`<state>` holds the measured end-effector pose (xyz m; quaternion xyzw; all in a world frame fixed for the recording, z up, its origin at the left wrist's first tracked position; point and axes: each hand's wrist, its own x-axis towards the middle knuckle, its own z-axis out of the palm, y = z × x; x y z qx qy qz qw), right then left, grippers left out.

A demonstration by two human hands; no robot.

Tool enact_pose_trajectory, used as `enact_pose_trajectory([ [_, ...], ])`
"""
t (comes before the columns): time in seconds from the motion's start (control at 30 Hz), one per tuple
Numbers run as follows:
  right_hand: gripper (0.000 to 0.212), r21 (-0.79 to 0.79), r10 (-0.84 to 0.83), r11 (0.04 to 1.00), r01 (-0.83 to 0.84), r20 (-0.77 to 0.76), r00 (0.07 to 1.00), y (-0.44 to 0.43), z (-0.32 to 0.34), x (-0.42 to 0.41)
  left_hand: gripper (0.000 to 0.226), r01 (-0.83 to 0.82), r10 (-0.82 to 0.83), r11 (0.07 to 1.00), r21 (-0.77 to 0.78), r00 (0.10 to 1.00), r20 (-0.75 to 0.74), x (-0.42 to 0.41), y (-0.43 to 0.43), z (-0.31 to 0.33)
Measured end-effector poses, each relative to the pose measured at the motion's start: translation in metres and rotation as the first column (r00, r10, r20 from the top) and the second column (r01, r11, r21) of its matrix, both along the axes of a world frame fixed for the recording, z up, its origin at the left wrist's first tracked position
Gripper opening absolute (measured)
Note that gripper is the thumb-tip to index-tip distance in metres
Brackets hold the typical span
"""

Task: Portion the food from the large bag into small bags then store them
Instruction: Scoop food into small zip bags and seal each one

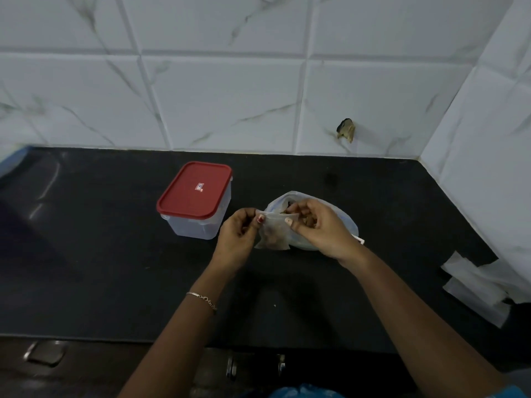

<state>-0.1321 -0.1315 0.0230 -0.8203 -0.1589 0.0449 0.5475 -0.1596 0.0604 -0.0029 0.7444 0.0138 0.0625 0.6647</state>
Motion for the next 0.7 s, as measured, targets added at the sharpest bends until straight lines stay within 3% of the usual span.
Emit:
enact_pose_trajectory([
  [0.2,0.002,-0.024,-0.114,0.993,0.116,0.071,0.991,0.003,-0.01,0.003,0.02,0.019,-0.016,0.997,-0.073,0.999,0.034,-0.005,-0.004,0.007],
  [0.33,0.019,-0.049,-0.112,0.991,0.121,0.15,0.982,0.003,-0.007,0.002,0.023,0.053,-0.054,0.996,-0.073,0.999,-0.004,-0.007,-0.006,0.009],
  [0.47,0.005,-0.033,-0.091,0.995,0.094,0.09,0.992,0.001,-0.006,-0.001,0.018,0.021,-0.022,0.998,-0.055,1.0,-0.01,-0.006,-0.009,0.009],
  [0.7,0.013,-0.004,-0.122,0.992,0.123,0.063,0.991,0.004,-0.003,-0.007,0.013,0.012,-0.012,1.0,-0.028,1.0,0.003,-0.01,-0.021,0.014],
])
